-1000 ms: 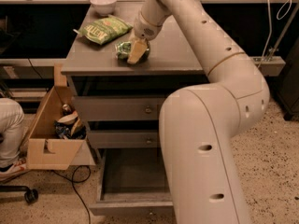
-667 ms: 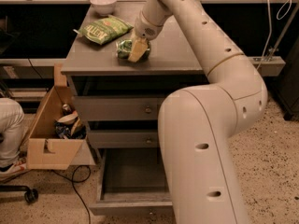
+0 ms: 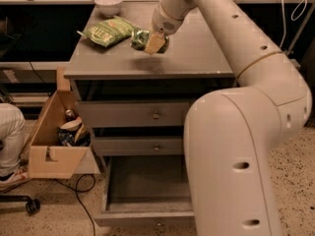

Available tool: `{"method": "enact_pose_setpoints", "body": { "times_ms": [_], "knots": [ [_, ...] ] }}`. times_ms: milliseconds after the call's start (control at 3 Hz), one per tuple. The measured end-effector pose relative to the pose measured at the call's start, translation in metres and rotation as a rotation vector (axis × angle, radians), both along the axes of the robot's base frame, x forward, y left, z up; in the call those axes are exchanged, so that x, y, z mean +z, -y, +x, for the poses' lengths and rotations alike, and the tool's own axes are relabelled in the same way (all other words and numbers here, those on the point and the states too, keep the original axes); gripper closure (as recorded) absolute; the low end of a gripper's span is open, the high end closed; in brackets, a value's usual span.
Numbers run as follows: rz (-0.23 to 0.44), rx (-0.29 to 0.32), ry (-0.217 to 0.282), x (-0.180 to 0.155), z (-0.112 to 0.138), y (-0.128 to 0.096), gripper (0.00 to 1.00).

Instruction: Place green can into bottom drawer

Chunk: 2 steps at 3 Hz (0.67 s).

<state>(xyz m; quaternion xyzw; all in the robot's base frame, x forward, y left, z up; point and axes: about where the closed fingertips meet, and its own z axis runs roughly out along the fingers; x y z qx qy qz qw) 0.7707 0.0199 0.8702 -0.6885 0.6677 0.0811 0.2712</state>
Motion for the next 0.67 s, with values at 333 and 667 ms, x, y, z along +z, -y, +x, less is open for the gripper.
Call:
{"method": "enact_pose_setpoints", "body": {
  "times_ms": [333,667],
  "knots": [
    [-0.001,-0.077,0.003,0.021,-0.028,0.041,1.00],
    [0.009,-0.161,-0.044,0.021,-0.070,0.084,1.00]
  ]
}}
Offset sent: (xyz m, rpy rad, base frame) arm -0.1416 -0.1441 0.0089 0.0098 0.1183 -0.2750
